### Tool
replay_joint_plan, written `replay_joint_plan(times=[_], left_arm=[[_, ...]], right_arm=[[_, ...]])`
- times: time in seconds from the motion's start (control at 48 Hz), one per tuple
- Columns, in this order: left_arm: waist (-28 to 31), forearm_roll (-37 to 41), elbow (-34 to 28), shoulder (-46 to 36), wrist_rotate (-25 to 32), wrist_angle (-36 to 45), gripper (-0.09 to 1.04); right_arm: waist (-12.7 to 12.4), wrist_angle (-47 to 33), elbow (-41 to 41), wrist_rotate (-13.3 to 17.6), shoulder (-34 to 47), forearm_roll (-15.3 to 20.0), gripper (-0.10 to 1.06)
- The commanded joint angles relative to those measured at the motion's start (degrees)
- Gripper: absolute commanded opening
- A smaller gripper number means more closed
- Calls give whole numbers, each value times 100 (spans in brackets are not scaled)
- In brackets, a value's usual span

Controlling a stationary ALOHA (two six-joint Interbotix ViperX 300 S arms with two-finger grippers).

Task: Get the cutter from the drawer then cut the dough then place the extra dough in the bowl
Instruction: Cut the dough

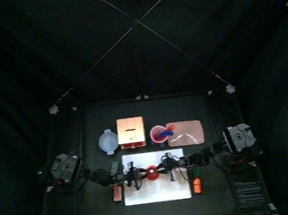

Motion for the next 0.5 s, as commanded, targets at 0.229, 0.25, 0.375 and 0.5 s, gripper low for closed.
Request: replay_joint_plan(times=[0.229,0.25,0.375,0.5], left_arm=[[18,-79,97,290,-431,149,57],[18,-79,97,299,-439,141,57],[-9,-88,88,369,-492,176,57],[-18,-132,79,396,-492,246,57]], right_arm=[[-18,237,-62,35,281,62,45],[-18,237,-62,35,290,53,45],[-18,237,-88,35,352,62,45],[-26,237,-79,35,369,123,45]])
